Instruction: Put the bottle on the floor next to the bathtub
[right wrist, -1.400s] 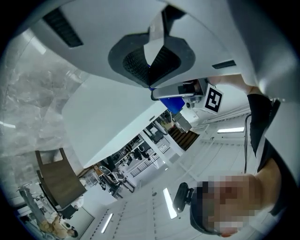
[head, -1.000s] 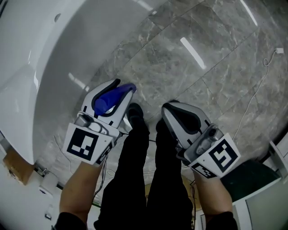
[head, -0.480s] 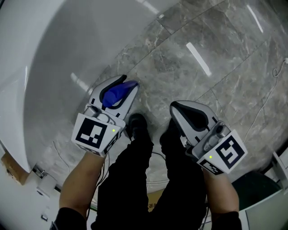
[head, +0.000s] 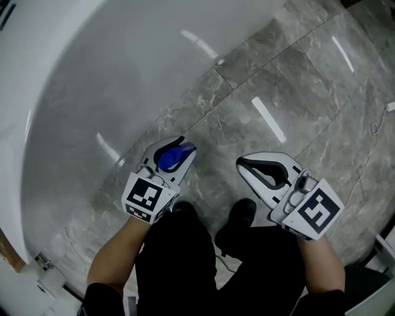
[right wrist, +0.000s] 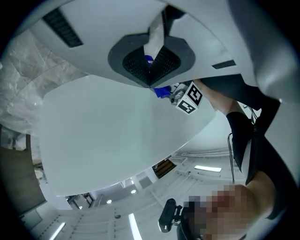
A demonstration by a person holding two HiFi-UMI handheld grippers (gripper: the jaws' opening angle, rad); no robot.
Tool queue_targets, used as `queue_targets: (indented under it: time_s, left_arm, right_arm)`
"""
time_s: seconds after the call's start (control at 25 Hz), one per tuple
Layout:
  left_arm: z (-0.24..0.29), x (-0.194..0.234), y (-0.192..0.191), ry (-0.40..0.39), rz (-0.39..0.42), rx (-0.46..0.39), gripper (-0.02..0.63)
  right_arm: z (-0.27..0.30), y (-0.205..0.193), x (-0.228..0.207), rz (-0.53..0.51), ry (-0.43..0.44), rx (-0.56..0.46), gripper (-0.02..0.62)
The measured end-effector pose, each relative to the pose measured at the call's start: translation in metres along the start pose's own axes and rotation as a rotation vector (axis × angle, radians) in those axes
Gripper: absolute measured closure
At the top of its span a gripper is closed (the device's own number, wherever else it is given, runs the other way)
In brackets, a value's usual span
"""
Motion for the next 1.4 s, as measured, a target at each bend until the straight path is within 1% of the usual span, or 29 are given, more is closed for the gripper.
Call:
queue_targets:
  time_s: [0.08, 0.2, 0.32, 0.48, 0.56, 0.64, 0.72, 0.8, 0.92, 1.0, 1.08, 1.16, 1.24, 1.4]
  left_arm:
    - [0.012, 0.01, -0.004, -0.013, -0.012, -0.013, 0.453]
    - [0.024, 0.019, -0.007, -0.039, -0.009, -0.008, 0.451]
    - [0.031, 0.02, -0.009, -0.069, 0.021, 0.006, 0.451]
    - [0.046, 0.02, -0.015, -0.147, 0.075, -0.007, 0.451]
    - [0.053, 0.019, -0.024, -0.17, 0.098, -0.004, 0.453]
    - [0.06, 0.019, -0.039, -0.175, 0.105, 0.003, 0.452]
    - [0.071, 0.021, -0.057, -0.162, 0.106, 0.009, 0.452]
    - [0.083, 0.023, -0.076, -0.129, 0.106, 0.016, 0.451]
    - [0.095, 0.027, -0.099, -0.044, 0.091, 0.022, 0.451]
    - [0.101, 0.029, -0.107, 0.021, 0.099, 0.021, 0.451]
    - [0.106, 0.031, -0.113, 0.068, 0.107, 0.019, 0.451]
    - [0.112, 0.031, -0.115, 0.078, 0.082, 0.007, 0.451]
    - [0.117, 0.029, -0.118, 0.073, 0.067, -0.006, 0.451]
    - [0.125, 0.014, -0.122, 0.041, 0.114, -0.021, 0.449]
  right_arm:
    - [0.002, -0.003, -0.011, 0.003, 0.049, 0.025, 0.568]
    - [0.008, -0.006, -0.029, 0.036, 0.088, 0.057, 0.568]
    - [0.013, 0.001, -0.042, 0.058, 0.088, 0.042, 0.568]
    - [0.01, 0.01, -0.051, 0.085, 0.088, 0.023, 0.568]
    - [0.011, 0.006, -0.052, 0.118, 0.087, 0.017, 0.568]
    - [0.015, 0.001, -0.05, 0.126, 0.105, 0.043, 0.568]
    - [0.018, 0.004, -0.047, 0.096, 0.121, 0.053, 0.568]
    - [0.018, 0.0, -0.043, 0.065, 0.118, 0.085, 0.568]
    - [0.017, -0.015, -0.037, 0.004, 0.113, 0.172, 0.568]
    - [0.017, -0.019, -0.033, -0.012, 0.125, 0.192, 0.568]
    - [0.015, -0.021, -0.03, -0.023, 0.126, 0.211, 0.568]
    - [0.014, -0.02, -0.029, -0.029, 0.115, 0.22, 0.568]
    - [0.013, -0.02, -0.03, -0.033, 0.099, 0.219, 0.568]
    - [0.008, -0.021, -0.034, -0.026, 0.072, 0.187, 0.568]
Point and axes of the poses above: the fingertips, and each gripper's own axes: z forward along the fingers, x to its left, y out of its top, the point moved 8 cm from there along -z, backward along the fingers, and after that the axes turned 2 degrees about z, right-handed, at the moved point
